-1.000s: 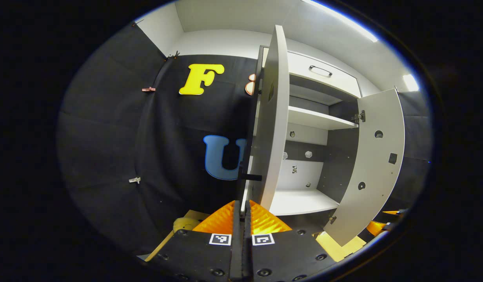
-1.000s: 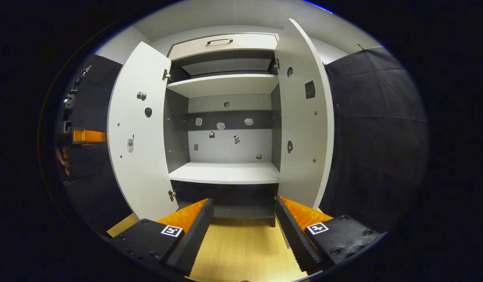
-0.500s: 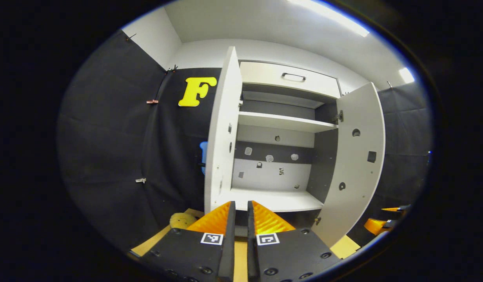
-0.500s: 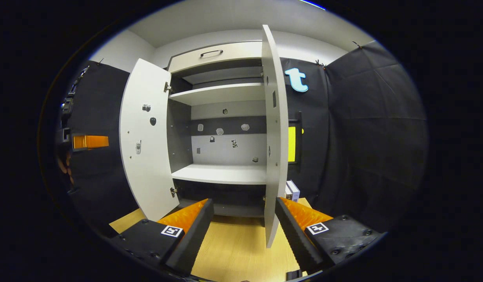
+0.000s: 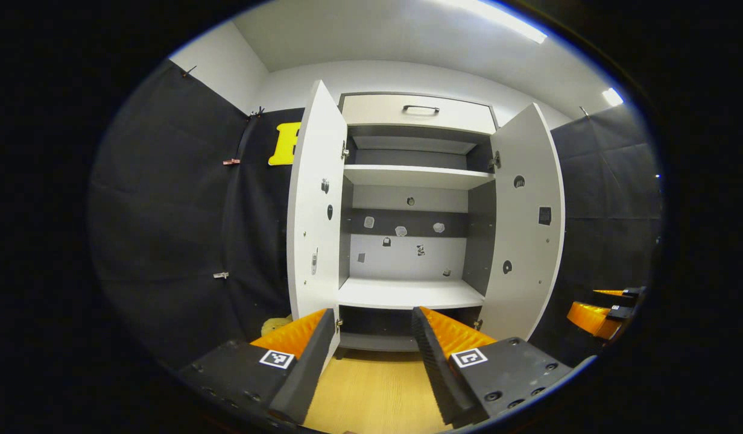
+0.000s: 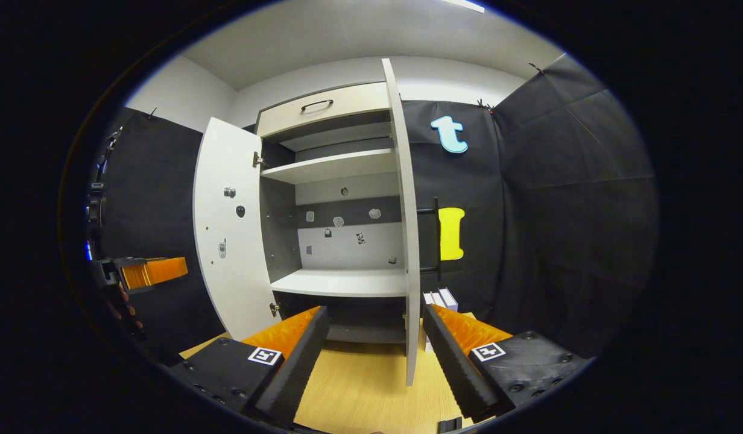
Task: Open the right door of the double-door shoe cabinet with the right hand, and open the left door with the left hand.
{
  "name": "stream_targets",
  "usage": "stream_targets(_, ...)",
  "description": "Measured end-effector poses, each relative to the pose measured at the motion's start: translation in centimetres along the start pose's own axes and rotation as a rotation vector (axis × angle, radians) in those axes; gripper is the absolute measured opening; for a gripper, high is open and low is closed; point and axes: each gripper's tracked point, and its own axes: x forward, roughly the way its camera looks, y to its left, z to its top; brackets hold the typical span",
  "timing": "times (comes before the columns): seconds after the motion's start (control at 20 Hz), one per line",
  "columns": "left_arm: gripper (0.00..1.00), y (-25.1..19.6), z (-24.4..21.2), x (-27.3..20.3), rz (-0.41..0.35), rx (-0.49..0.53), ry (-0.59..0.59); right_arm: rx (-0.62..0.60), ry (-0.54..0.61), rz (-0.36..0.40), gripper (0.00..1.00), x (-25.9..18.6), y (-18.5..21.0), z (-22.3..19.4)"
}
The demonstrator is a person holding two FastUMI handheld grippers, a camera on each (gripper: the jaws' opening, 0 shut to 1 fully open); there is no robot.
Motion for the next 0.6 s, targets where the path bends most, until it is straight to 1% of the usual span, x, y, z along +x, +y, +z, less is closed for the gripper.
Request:
stream_targets(0.05, 0.85, 0.2, 0.1, -0.2, 0.0, 0.006, -0.005, 0.005, 0.007, -0.001, 0.98, 0.0, 0.1, -0.1)
stream_targets(0.1, 0.89, 0.2, 0.0, -0.2, -0.007, 0.007, -0.007, 0.014, 0.008, -0.002, 0.98, 0.0, 0.3, -0.1)
stream_targets(0.15, 0.95, 0.4, -0.1, -0.2, -0.009, 0.006, -0.008, 0.021, 0.003, -0.007, 0.98, 0.2, 0.5, -0.1)
stream_targets(0.4, 0.96, 2.5, -0.3, 0.3, -0.007, 0.007, -0.011, 0.009, 0.014, -0.036, 0.98, 0.8, 1.1, -0.8)
stream_targets(0.6, 0.95, 3.4, -0.3, 1.2, -0.024, 0.017, -0.022, 0.007, 0.022, -0.07, 0.98, 1.0, 1.3, -1.3)
